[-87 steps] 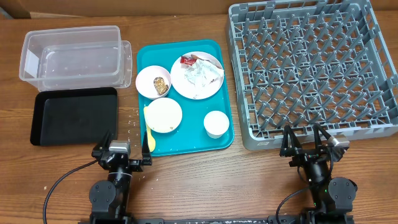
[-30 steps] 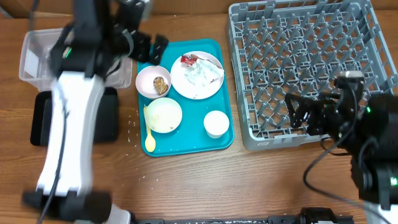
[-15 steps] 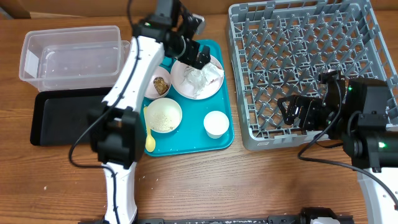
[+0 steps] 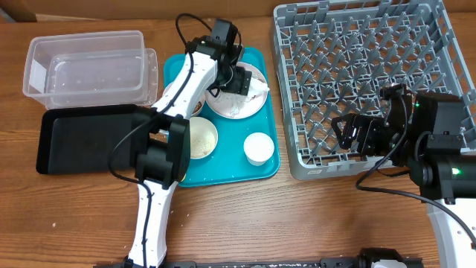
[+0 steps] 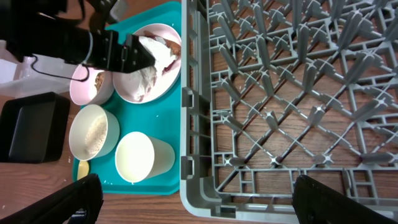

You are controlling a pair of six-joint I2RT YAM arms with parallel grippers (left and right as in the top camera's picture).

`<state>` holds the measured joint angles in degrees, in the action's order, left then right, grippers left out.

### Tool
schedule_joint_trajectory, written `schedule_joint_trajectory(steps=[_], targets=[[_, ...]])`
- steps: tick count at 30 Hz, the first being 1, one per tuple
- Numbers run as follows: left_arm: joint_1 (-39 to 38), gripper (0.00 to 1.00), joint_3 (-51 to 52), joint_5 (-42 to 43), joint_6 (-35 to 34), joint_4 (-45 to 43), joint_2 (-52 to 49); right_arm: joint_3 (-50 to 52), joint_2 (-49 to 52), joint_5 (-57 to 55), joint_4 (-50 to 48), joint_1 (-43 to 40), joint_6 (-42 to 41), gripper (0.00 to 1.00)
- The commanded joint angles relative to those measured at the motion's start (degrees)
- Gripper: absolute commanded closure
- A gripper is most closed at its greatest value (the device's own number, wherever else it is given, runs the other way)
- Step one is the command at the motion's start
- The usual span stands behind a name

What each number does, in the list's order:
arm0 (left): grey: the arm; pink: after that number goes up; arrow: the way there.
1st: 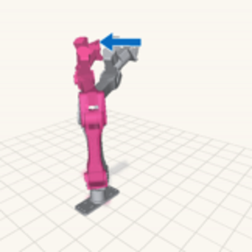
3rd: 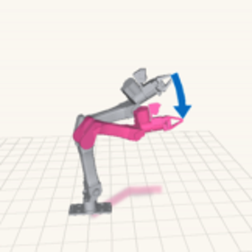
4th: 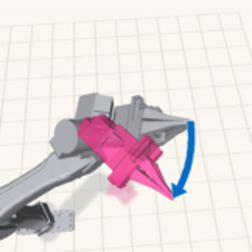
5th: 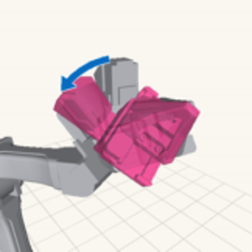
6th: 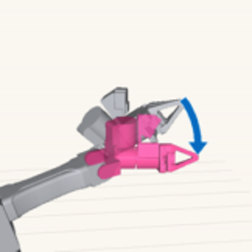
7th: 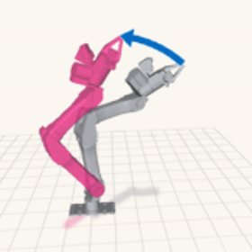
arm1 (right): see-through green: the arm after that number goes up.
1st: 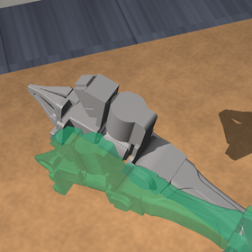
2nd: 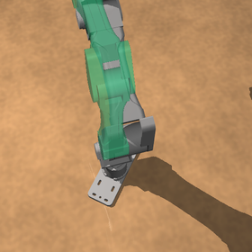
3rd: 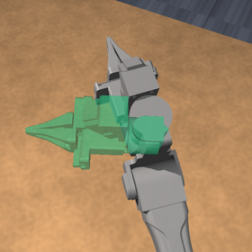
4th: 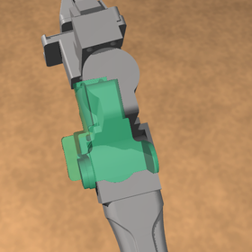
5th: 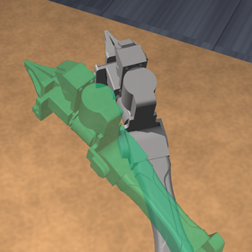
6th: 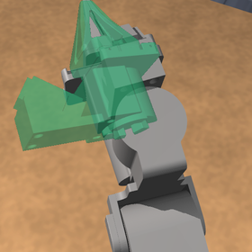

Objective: Sort waste into correct bins and load items into the dishwasher
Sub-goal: 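Grasp the crumpled white tissue on the plate with the left gripper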

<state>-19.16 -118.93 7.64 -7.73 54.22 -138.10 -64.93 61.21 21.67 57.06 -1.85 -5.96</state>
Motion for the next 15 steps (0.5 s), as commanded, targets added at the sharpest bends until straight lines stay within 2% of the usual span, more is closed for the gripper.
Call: schedule_joint_trajectory(steps=[1, 6, 10, 13, 15], targets=[[-0.5, 0.17, -1.4, -1.2, -1.3, 0.1, -1.6, -1.6, -0.2, 0.5, -0.1, -0.2, 0.2, 0.0], [-0.5, 0.24, -1.4, -1.7, -1.3, -0.8, -2.9, -1.6, -0.2, 0.5, -0.1, -0.2, 0.2, 0.0], [-0.5, 0.41, -1.4, -2.5, -1.2, -1.1, -4.0, -1.6, -0.2, 0.5, -0.1, -0.2, 0.2, 0.0], [-0.5, 0.76, -1.2, -3.2, -1.3, -1.0, -4.1, -1.5, -0.2, 0.5, -0.1, -0.2, 0.2, 0.0], [-0.6, 0.96, -1.2, -3.2, -1.3, -0.9, -4.1, -1.5, -0.2, 0.5, -0.1, -0.2, 0.2, 0.0]])
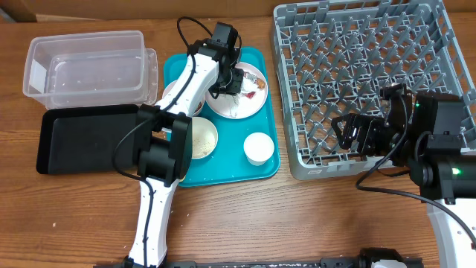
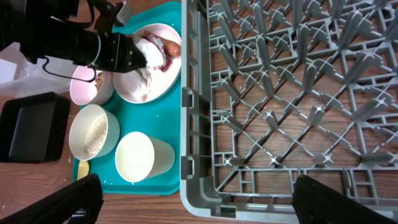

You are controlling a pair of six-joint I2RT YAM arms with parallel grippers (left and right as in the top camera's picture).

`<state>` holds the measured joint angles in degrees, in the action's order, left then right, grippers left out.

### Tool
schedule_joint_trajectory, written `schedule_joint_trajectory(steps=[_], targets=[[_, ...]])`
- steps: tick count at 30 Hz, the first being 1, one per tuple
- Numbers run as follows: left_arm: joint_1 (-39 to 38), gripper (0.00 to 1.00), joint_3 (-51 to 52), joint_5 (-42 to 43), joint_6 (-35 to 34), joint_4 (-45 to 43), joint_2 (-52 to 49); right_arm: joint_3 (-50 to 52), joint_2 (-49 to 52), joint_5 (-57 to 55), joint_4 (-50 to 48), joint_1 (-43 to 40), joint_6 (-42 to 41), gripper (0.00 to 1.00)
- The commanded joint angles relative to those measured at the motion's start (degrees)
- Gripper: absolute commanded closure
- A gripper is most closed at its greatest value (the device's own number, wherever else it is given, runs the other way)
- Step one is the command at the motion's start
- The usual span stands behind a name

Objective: Sort waste into correct bins and load items into the dishwasher
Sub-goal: 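Grasp the crumpled white tissue on the plate with the left gripper, then carry the tissue left and drop it into the clear bin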

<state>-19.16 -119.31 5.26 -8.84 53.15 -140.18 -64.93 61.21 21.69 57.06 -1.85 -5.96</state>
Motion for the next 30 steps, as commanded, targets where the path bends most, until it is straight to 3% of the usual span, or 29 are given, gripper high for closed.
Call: schedule_joint_trajectory(steps=[1, 8, 15, 20, 30], targets=[[-0.7, 0.96, -0.8, -0.8, -0.2, 0.4, -2.0, -1.5, -0.2, 0.4, -0.1, -0.2, 0.2, 0.0], [-0.4, 0.96, -4.3, -0.7, -0.6, 5.0, 1.1, -1.5, -0.2, 0.4, 0.8, -0.2, 0.2, 0.0], [2.9, 0.96, -20.3, -1.4, -0.6, 17.0, 5.9, -1.5, -0.2, 0.2, 1.4, -0.2, 0.2, 0.0], [11.4, 0.96, -29.1, -5.4, -0.6, 23.2, 6.9, -1.5, -0.2, 0.3, 1.9, -0.1, 0.2, 0.0], [29.9, 0.96, -26.6, -6.7, -0.6, 20.3, 6.2, -1.5, -0.2, 0.3, 1.9, -0.1, 0.2, 0.0]])
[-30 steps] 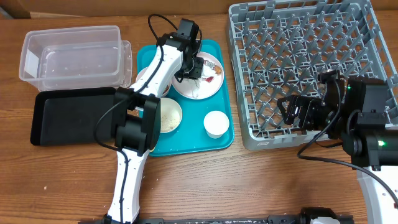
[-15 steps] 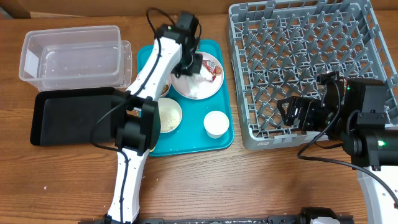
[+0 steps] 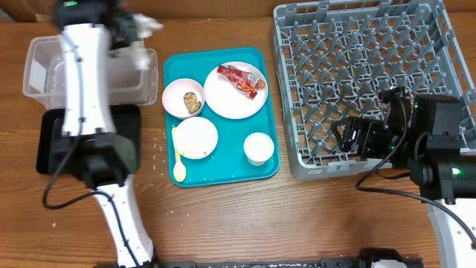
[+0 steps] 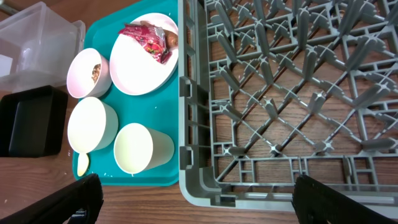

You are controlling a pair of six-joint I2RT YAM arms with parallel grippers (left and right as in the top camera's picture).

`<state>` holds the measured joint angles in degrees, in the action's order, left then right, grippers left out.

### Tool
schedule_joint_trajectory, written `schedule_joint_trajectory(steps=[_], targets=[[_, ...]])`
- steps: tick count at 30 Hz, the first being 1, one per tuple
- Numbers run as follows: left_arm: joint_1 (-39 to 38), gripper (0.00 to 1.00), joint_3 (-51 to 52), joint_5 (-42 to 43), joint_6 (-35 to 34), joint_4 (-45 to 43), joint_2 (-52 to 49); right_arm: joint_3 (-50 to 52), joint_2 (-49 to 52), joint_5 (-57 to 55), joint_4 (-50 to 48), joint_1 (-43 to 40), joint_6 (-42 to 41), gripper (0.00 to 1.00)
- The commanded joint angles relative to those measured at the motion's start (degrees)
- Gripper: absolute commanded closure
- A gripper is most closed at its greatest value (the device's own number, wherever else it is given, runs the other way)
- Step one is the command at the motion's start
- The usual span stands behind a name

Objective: Sort waste into correct bins and load items into the dishwasher
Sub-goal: 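Carry the tissue left and drop it into the clear bin, then reach the left gripper back and grasp the red wrapper on the plate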

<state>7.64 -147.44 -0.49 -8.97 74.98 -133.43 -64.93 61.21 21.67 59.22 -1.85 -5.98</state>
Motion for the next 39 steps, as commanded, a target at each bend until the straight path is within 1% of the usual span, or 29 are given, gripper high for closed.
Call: schedule_joint_trajectory(steps=[1, 3, 4, 5, 6, 7, 8, 9, 11, 17, 18, 20, 24, 27, 30, 31, 36, 39], targets=[[4.2, 0.96, 2.5, -0.9, -0.5, -2.4, -0.5, -1.5, -0.2, 0.3, -0.3, -0.1, 0.2, 0.0], [5.8, 0.96, 4.9, 0.4, -0.5, -4.5, -0.5, -1.5, -0.2, 0.3, -0.4, -0.2, 0.2, 0.0], [6.3, 0.93, 6.0, 1.3, -0.5, -5.6, -0.5, -1.5, -0.2, 0.3, -0.4, -0.2, 0.2, 0.0], [7.0, 0.64, 8.0, 2.1, -0.5, -7.6, -0.5, -1.5, -0.2, 0.3, -0.4, -0.2, 0.2, 0.0], [7.0, 0.47, 8.6, 2.0, -0.5, -8.2, -0.5, -1.5, -0.2, 0.3, -0.3, -0.2, 0.2, 0.0], [7.0, 0.34, 9.1, 2.0, -0.5, -8.8, -0.5, -1.5, -0.2, 0.3, -0.3, -0.2, 0.2, 0.0], [7.0, 0.14, 9.4, 2.0, -0.4, -9.3, -0.5, -1.5, -0.2, 0.3, -0.3, -0.2, 0.2, 0.0], [7.0, 0.0, 9.4, 2.0, -0.5, -9.7, -0.5, -1.5, -0.2, 0.3, -0.3, -0.2, 0.2, 0.0], [6.9, 0.0, 9.3, 2.4, -0.6, -10.8, -0.5, -1.5, -0.2, 0.3, -0.3, -0.2, 0.2, 0.0], [4.9, 0.0, 1.9, 14.9, -0.5, -9.8, -0.5, -1.5, -0.2, 0.3, -0.8, -0.2, 0.2, 0.0], [3.9, 0.0, 0.6, 16.5, 0.0, -9.4, -0.5, -1.5, -0.2, 0.3, -0.8, -0.2, 0.3, 0.0], [1.1, 0.0, -1.7, 18.5, 3.3, -8.2, -0.5, -1.5, -0.2, 0.3, -0.8, -0.2, 0.3, 0.0], [-7.0, 0.0, -2.1, 18.4, 13.1, -6.4, -0.6, -1.5, -0.2, 0.3, -0.7, -0.2, 0.2, 0.0], [-13.8, 0.0, -0.9, 16.1, 19.6, -6.3, -1.6, -1.5, -0.2, 0.3, -0.5, -0.2, 0.2, 0.0], [-20.3, 0.0, 0.1, 11.3, 20.3, -6.9, -5.0, -1.5, -0.2, 0.2, -0.1, -0.2, 0.3, 0.0], [-21.4, 0.0, 0.1, 11.2, 20.3, -6.9, -6.1, -1.5, -0.2, 0.2, 0.1, -0.2, 0.3, 0.0], [-24.7, 0.0, 0.1, 11.1, 20.7, -8.0, -12.0, -1.5, -0.2, 0.2, 0.6, -0.2, 0.3, 0.0], [-25.7, 0.0, 0.1, 11.1, 23.5, -9.2, -15.5, -1.5, -0.2, 0.2, 0.9, -0.2, 0.3, 0.0]])
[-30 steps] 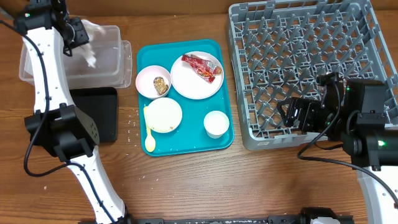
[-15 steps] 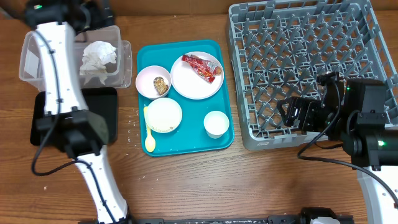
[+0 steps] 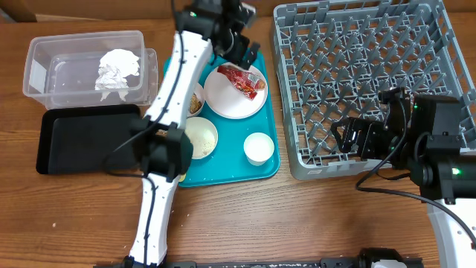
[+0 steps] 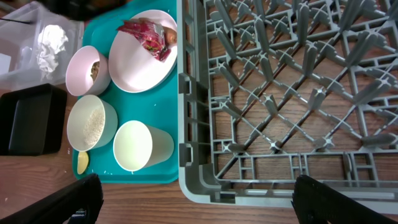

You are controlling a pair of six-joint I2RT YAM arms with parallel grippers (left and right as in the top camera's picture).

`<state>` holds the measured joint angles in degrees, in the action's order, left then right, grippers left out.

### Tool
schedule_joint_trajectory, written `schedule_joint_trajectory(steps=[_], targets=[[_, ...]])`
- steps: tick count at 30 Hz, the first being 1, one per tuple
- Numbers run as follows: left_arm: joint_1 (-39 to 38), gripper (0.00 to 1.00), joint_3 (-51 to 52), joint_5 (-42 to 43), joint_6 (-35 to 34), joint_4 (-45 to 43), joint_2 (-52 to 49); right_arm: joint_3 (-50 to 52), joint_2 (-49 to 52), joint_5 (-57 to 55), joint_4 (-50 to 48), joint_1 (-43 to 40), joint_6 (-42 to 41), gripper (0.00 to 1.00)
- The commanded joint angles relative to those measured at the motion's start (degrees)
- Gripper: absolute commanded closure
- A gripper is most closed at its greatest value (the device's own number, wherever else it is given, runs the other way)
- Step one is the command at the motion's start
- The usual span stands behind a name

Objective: Sort waste into correct bins and load items into the dishwasher
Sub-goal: 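Reach the left gripper back and grasp the red wrapper on the plate, then carry the red wrapper left and drop it into the clear bin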

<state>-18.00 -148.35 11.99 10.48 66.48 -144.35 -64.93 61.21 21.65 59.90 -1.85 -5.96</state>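
Note:
A crumpled white napkin lies in the clear bin. On the teal tray a white plate carries a red wrapper. A pink bowl with scraps, a bowl of rice, a cup and a yellow spoon share the tray. My left gripper hovers over the plate's far rim, apparently open and holding nothing. Over the near left corner of the grey dish rack, my right gripper stands wide open.
A black bin sits in front of the clear bin, left of the tray. The rack fills the right side of the table. The left arm stretches across the tray's left half and covers part of the pink bowl.
The napkin has left my left gripper and now lies in the clear bin. The left gripper has gone from above that bin to above the plate. The right arm has not moved.
My left gripper was down on the plate at the white napkin, then shut on it there. Later it held the napkin over the clear bin, with the red wrapper bare on the plate. Now the napkin is in the bin and the gripper is back over the plate.

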Motion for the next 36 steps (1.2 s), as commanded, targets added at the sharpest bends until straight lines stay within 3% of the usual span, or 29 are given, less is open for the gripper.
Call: schedule_joint_trajectory(steps=[1, 7, 12, 17, 24, 25, 26, 27, 36], targets=[[-0.2, 0.0, 1.0, -1.4, 4.7, -0.9, -5.4, -1.5, -0.2, 0.3, 0.3, -0.2, 0.2, 0.0], [-0.3, 0.0, 1.0, 0.2, 6.9, -0.6, -8.2, -1.4, -0.2, -0.2, 0.7, -0.2, 0.2, 0.0], [-0.3, 0.11, 1.0, 0.1, 6.9, 0.3, -8.2, -1.4, -0.2, -1.2, 0.7, -0.2, 0.2, 0.0], [-0.3, 0.37, 1.0, 0.1, 6.9, 4.5, -8.2, -1.4, -0.2, -1.2, 0.7, -0.2, 0.2, 0.0], [-0.3, 0.58, 1.0, 0.0, 6.9, 8.3, -8.2, -1.4, -0.2, -1.2, 0.6, -0.2, 0.2, 0.0], [-0.3, 0.64, 1.0, 0.0, 6.9, 8.6, -8.2, -1.4, -0.2, -1.2, 0.6, -0.2, 0.2, 0.0], [-0.3, 0.86, 1.0, 0.0, 6.9, 8.7, -8.2, -1.4, -0.2, -1.2, 0.7, -0.2, 0.2, 0.0], [-0.3, 0.96, 1.0, 0.0, 6.8, 8.7, -8.2, -1.4, -0.2, -1.2, 0.7, -0.2, 0.2, 0.0], [1.9, 0.96, -8.2, 1.2, -4.6, 11.0, -1.9, -1.4, -0.2, -1.2, 0.7, -0.2, 0.2, 0.0]])
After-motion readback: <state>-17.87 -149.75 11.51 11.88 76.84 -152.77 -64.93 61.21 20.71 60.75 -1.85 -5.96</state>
